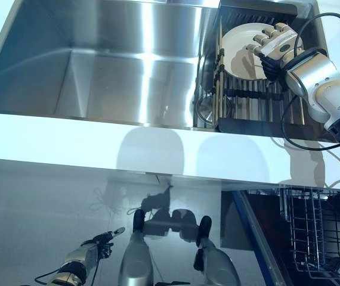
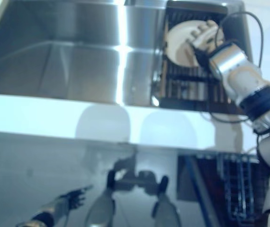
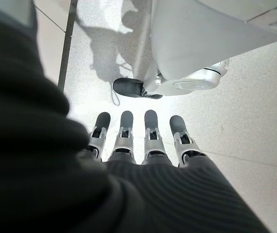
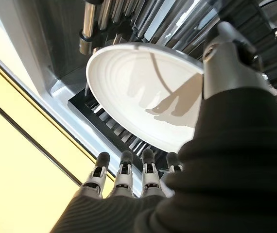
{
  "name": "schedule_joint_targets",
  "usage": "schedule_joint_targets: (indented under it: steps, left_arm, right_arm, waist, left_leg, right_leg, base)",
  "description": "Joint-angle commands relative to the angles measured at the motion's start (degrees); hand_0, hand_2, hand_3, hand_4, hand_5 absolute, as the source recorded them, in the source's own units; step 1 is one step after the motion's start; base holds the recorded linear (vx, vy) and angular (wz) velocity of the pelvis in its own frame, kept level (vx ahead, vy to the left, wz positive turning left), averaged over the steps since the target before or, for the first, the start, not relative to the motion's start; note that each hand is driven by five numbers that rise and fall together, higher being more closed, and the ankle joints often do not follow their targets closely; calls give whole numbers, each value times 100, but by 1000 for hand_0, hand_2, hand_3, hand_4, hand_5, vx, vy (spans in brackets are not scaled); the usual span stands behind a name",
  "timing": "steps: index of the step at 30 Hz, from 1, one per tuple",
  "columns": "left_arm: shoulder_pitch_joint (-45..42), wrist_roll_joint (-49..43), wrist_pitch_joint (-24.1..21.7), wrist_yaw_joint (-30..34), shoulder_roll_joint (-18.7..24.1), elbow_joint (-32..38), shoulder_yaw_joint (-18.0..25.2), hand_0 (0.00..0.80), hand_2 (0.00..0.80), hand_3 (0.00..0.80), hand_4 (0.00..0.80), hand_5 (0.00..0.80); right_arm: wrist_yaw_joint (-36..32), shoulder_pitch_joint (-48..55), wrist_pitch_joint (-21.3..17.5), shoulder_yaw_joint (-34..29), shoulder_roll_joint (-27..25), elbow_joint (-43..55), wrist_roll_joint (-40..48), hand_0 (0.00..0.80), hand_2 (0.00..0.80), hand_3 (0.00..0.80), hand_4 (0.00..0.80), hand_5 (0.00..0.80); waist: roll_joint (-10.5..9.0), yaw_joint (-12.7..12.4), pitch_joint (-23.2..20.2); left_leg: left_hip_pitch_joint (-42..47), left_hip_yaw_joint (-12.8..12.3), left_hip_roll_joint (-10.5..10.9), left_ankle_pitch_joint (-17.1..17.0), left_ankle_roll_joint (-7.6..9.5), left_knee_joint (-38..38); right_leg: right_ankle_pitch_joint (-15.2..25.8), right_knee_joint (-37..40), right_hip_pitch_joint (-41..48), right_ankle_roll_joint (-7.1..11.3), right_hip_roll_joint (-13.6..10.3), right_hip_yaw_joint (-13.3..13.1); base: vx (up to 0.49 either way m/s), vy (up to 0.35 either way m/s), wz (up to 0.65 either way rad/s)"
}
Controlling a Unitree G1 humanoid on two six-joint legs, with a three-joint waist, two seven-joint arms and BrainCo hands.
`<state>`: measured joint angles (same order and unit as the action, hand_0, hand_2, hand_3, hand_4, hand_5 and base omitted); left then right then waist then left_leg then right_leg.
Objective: Take plates into dishwasher
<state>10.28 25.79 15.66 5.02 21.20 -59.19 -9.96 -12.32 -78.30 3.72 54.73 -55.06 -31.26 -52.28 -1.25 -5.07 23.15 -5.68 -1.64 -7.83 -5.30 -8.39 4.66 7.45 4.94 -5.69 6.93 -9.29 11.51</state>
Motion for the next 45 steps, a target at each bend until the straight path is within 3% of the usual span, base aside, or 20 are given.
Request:
schedule_joint_targets:
  steps: [1, 13, 44, 45]
  left_arm:
    - [156, 51, 25, 23, 75, -247, -258, 0, 0, 0, 0, 0]
    - [241, 121, 81, 2, 93, -270, -291, 0, 0, 0, 0, 0]
    - [403, 240, 219, 5, 25, -302, -396, 0, 0, 0, 0, 0]
    - [409, 240, 238, 7, 21, -292, -399, 0, 0, 0, 0, 0]
  right_arm:
    - [-27, -211, 47, 118, -188, 86, -194, 0, 0, 0, 0, 0]
    - [99, -114, 19, 52, -202, 6, -646, 0, 0, 0, 0, 0]
    - [471, -570, 466, 126, -129, 27, -1065, 0, 0, 0, 0, 0]
    - [477, -591, 507, 131, -125, 25, -1075, 91, 91, 91, 91, 91]
  waist:
    - [-206, 24, -50]
    - [-184, 43, 66]
    - [-70, 24, 247]
    - [-66, 18, 249]
  left_leg:
    - [-112, -123, 104, -13, 241, 34]
    - [-165, -154, 96, -34, 244, 34]
    - [-323, -75, 168, -60, 280, 34]
    - [-331, -71, 171, -60, 283, 34]
  right_leg:
    - [25, 6, -119, 363, -275, -141]
    - [54, 6, -192, 376, -272, -156]
    - [84, 0, -327, 349, -287, -137]
    - [82, -1, -331, 349, -288, -134]
  base:
    - [0, 0, 0]
    - [0, 0, 0]
    - [6, 1, 0]
    - [0, 0, 0]
